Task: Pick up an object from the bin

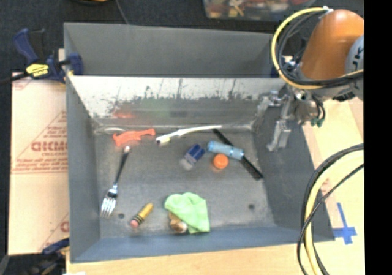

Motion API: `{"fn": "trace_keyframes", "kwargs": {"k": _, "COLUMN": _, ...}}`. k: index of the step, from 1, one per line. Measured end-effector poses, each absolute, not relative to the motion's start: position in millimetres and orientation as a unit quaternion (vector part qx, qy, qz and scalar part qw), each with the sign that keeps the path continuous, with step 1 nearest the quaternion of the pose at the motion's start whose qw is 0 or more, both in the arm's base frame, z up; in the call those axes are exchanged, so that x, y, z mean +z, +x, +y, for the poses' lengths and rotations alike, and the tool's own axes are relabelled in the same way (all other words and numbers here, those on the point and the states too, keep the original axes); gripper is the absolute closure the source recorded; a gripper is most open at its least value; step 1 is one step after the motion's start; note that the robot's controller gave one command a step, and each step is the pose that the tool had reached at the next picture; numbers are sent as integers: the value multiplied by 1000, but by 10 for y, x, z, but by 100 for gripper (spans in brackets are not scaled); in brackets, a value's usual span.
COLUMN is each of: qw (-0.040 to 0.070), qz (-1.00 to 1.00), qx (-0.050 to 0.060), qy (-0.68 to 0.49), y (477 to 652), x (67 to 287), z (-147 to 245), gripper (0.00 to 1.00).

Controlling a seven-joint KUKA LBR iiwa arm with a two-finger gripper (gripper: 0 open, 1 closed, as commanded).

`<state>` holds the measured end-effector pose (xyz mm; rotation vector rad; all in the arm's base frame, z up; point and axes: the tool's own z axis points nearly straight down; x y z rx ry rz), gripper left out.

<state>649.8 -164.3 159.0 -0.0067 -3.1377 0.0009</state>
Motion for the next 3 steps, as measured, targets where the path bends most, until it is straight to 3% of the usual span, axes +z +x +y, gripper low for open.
{"fn": "trace_keyframes", "kwargs": {"k": 1, "qw": -2, "qz": -1000, "qx": 1, "qy": 0, "y": 6518, "x": 1646, "z": -1638, "gripper": 0}}
{"fn": "trace_keyframes", "kwargs": {"k": 2, "qw": -3, "qz": -1000, "qx": 1, "qy": -6, "y": 6485, "x": 714, "z": -767, "gripper": 0}}
{"fn": "trace_keyframes", "kwargs": {"k": 3, "qw": -10, "qz": -1000, "qx": 4, "qy": 7, "y": 6494, "x": 1297, "z": -641, "gripper": 0}}
